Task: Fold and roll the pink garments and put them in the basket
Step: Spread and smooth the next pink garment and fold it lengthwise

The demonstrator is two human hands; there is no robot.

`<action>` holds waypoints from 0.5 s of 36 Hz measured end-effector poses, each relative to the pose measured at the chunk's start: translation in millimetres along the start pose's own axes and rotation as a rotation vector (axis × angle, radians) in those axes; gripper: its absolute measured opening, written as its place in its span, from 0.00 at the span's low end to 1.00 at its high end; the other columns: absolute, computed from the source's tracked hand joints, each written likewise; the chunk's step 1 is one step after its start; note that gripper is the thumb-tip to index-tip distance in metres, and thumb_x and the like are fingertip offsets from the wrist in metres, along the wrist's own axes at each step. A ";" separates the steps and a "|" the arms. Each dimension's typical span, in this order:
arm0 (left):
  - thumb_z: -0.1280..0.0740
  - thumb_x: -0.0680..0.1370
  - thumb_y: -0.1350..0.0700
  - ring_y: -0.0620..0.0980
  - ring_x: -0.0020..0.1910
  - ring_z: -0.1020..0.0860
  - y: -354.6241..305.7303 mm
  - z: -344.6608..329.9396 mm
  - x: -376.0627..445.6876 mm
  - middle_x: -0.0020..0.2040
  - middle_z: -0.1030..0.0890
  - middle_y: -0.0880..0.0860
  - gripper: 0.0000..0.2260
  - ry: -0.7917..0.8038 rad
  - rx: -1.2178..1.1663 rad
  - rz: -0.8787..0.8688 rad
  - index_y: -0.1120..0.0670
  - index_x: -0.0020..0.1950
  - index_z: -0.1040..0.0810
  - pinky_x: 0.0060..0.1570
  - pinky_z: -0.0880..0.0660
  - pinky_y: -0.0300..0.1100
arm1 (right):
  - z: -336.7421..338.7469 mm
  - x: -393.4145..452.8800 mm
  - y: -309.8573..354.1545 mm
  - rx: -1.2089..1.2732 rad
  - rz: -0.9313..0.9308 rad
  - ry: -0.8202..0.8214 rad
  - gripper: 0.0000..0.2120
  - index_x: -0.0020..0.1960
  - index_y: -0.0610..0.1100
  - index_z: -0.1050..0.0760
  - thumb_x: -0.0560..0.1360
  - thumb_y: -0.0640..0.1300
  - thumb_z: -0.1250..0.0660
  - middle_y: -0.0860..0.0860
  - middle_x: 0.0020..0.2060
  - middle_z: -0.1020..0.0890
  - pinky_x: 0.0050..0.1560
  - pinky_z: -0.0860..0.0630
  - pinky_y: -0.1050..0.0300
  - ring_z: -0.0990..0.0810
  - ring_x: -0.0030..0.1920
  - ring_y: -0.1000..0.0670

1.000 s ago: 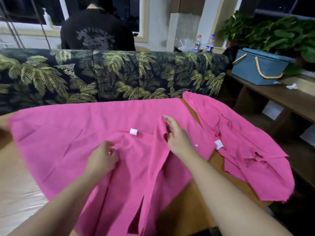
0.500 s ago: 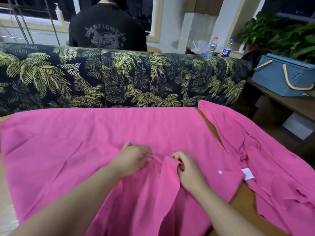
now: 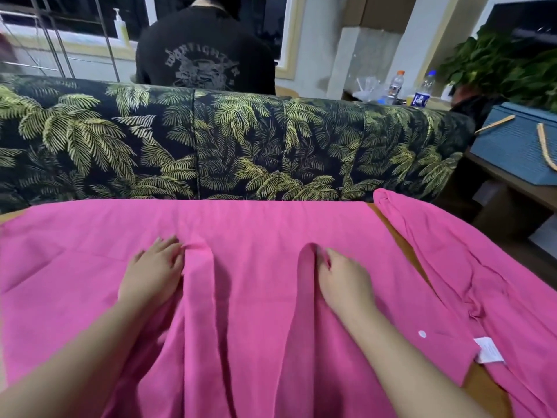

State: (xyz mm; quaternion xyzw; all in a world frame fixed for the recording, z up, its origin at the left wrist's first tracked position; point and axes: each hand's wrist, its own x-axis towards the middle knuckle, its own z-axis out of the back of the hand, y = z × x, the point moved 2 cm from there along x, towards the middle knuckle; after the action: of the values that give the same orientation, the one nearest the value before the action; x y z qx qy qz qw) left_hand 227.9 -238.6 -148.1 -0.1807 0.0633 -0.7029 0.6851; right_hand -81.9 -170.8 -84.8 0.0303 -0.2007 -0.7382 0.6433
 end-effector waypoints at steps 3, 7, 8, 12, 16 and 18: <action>0.49 0.83 0.48 0.49 0.77 0.45 -2.3 2.3 -1.4 0.77 0.39 0.48 0.19 0.056 0.012 0.025 0.47 0.73 0.32 0.73 0.46 0.49 | -23.1 32.7 2.7 -0.062 -0.012 0.080 0.17 0.68 0.48 0.29 0.81 0.47 0.45 0.46 0.65 0.27 0.65 0.36 0.49 0.33 0.67 0.44; 0.51 0.82 0.41 0.46 0.78 0.51 -2.3 5.6 -4.6 0.79 0.47 0.46 0.24 0.156 0.068 0.038 0.43 0.77 0.44 0.74 0.52 0.47 | -53.8 39.9 1.8 -0.119 0.062 0.324 0.27 0.78 0.54 0.49 0.81 0.48 0.47 0.52 0.78 0.51 0.76 0.55 0.47 0.55 0.78 0.49; 0.51 0.81 0.40 0.45 0.78 0.52 -1.8 6.0 -6.7 0.79 0.49 0.46 0.25 0.177 0.085 0.038 0.42 0.78 0.46 0.75 0.53 0.47 | -57.2 38.3 0.6 -0.145 0.075 0.341 0.27 0.79 0.55 0.51 0.81 0.49 0.49 0.53 0.78 0.53 0.76 0.57 0.47 0.57 0.78 0.49; 0.54 0.82 0.40 0.44 0.78 0.56 -2.1 9.7 -20.7 0.79 0.54 0.44 0.24 0.232 0.140 0.023 0.40 0.78 0.53 0.75 0.56 0.46 | -56.6 27.4 -3.3 -0.193 0.088 0.362 0.27 0.79 0.55 0.56 0.82 0.50 0.52 0.54 0.78 0.56 0.76 0.60 0.48 0.59 0.78 0.51; 0.56 0.82 0.42 0.45 0.78 0.56 -3.1 15.7 -41.3 0.79 0.55 0.45 0.23 0.263 0.163 0.016 0.38 0.77 0.56 0.75 0.55 0.47 | -48.9 5.4 -5.4 -0.209 0.093 0.361 0.27 0.79 0.54 0.57 0.82 0.51 0.53 0.54 0.78 0.56 0.76 0.59 0.49 0.59 0.78 0.52; 0.56 0.83 0.43 0.45 0.78 0.56 -4.1 18.1 -54.2 0.79 0.55 0.45 0.23 0.271 0.169 0.015 0.38 0.77 0.57 0.75 0.54 0.47 | -44.2 -8.6 -7.0 -0.212 0.091 0.359 0.27 0.79 0.53 0.57 0.82 0.51 0.54 0.54 0.78 0.56 0.77 0.59 0.49 0.59 0.78 0.52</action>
State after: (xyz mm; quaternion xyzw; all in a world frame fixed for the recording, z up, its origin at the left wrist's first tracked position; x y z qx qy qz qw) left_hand 230.0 -182.1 -139.0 -0.0254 0.0972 -0.7183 0.6884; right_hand -73.6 -173.3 -129.5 0.0844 -0.0052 -0.7081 0.7010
